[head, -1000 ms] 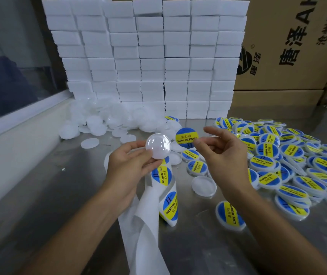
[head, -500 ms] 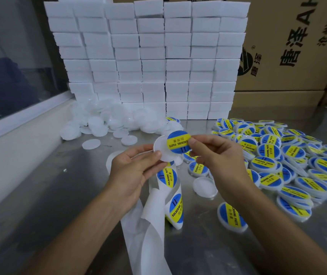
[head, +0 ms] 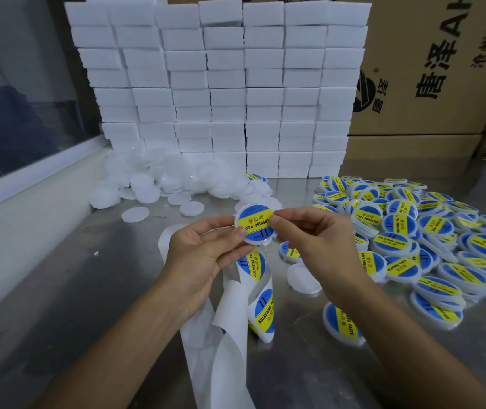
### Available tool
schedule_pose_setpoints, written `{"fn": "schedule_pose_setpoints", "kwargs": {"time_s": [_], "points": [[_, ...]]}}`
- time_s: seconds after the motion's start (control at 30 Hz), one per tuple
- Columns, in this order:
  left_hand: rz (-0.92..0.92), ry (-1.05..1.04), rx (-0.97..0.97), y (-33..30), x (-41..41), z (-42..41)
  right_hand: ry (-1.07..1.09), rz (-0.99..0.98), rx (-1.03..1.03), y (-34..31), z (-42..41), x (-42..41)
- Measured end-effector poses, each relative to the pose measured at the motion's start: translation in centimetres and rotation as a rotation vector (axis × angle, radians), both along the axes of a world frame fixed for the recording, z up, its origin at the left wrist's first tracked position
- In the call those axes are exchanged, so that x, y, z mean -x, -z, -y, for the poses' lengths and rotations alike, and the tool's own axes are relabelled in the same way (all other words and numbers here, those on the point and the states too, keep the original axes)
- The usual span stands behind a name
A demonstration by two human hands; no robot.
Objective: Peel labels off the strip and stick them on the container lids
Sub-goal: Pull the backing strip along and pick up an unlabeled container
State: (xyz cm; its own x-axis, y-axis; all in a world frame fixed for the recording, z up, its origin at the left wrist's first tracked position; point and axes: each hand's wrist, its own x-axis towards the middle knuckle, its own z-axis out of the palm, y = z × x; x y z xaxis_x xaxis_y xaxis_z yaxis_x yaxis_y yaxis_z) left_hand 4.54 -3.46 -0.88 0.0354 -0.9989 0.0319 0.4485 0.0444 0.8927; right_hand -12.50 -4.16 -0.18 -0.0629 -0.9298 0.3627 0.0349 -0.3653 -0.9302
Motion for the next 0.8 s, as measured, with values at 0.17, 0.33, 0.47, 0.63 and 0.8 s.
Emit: {"fn": "schedule_pose_setpoints", "kwargs": {"time_s": [0.17,0.33,0.47,0.63,0.8], "points": [[0.005,-0.003,0.005,0.07,0.01,-0.05,0.001,-0.017,-0.001,0.08,0.06,0.07],[0.038,-0.016,0.025,0.05,0.07,-0.12,0.015,-0.058,0.026,0.14,0.11,0.09],[0.098,-0.038,0.058,0.11,0.04,-0.22,0.046,-0.136,0.077,0.25,0.03,0.0],[0.239,-0.08,0.144,0.34,0.21,-0.5,0.147,-0.306,0.164,0.48,0.01,0.2],[0.239,-0.044,0.197,0.19,0.49,-0.78,0.299,-0.434,0.289,0.66,-0.04,-0.01]]}}
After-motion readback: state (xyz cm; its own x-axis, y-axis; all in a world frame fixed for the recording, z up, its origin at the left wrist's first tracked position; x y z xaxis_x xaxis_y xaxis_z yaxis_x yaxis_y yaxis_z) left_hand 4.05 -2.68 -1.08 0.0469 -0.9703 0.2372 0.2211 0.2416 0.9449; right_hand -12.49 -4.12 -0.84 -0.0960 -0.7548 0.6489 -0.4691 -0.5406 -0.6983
